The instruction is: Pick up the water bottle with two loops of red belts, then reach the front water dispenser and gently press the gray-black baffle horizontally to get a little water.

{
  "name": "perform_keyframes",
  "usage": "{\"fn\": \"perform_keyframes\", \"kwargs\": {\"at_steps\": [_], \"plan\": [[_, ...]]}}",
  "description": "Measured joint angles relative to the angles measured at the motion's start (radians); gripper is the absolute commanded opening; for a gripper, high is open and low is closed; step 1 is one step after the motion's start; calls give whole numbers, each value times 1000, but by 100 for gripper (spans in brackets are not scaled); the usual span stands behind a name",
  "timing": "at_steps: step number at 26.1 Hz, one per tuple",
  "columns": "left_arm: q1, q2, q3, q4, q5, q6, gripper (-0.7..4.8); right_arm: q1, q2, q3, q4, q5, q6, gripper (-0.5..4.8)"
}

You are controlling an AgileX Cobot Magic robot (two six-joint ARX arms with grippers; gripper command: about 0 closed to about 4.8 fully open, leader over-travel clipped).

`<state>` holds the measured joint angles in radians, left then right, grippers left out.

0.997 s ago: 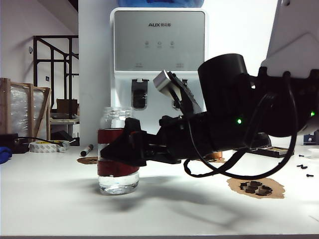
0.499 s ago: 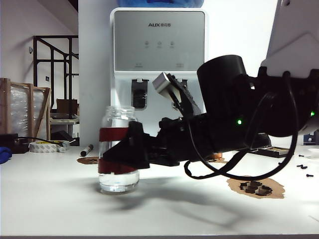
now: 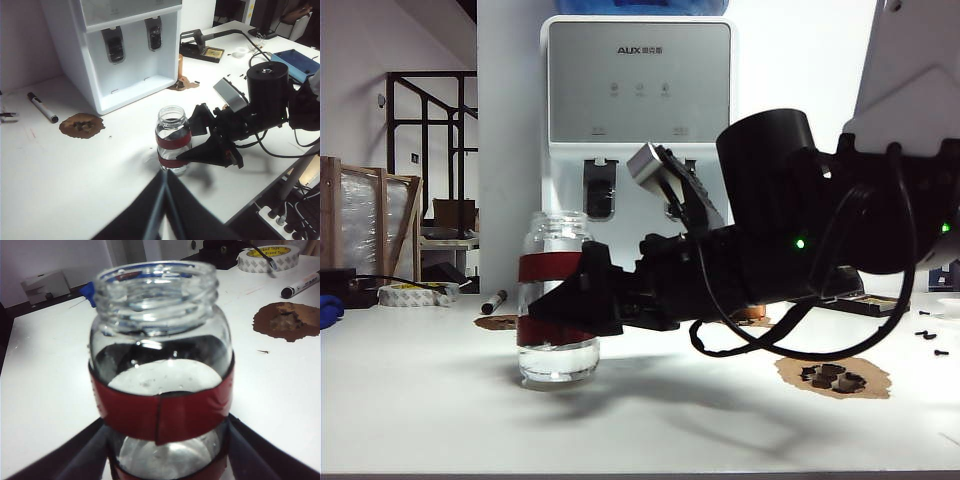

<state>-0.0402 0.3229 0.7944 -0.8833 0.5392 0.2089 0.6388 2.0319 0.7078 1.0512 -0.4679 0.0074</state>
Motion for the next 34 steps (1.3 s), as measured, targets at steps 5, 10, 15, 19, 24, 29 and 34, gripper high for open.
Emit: {"fn": "perform_keyframes", "kwargs": {"at_steps": [5,10,15,19,24,29,34], "plan": [[0,0,0,0,0,0,-5,0,0,0,6,-1,0,-5],[0,0,0,-3,0,0,-5,0,-1,0,19,21,1,-5],[0,0,0,-3,0,0,-5,0,-25,0,18,127,1,-5],[0,0,0,-3,0,0,-5,0,-65,0,21,317,1,-5],[0,0,0,-3,0,0,-5,0,-79,0,44,663,1,-5],[0,0,0,43,-54,-9,-5,0,-79,0,110,803,1,-5],[0,0,0,82,-128,-34,-5,-3,-78,18,113,820,1,-5]]}}
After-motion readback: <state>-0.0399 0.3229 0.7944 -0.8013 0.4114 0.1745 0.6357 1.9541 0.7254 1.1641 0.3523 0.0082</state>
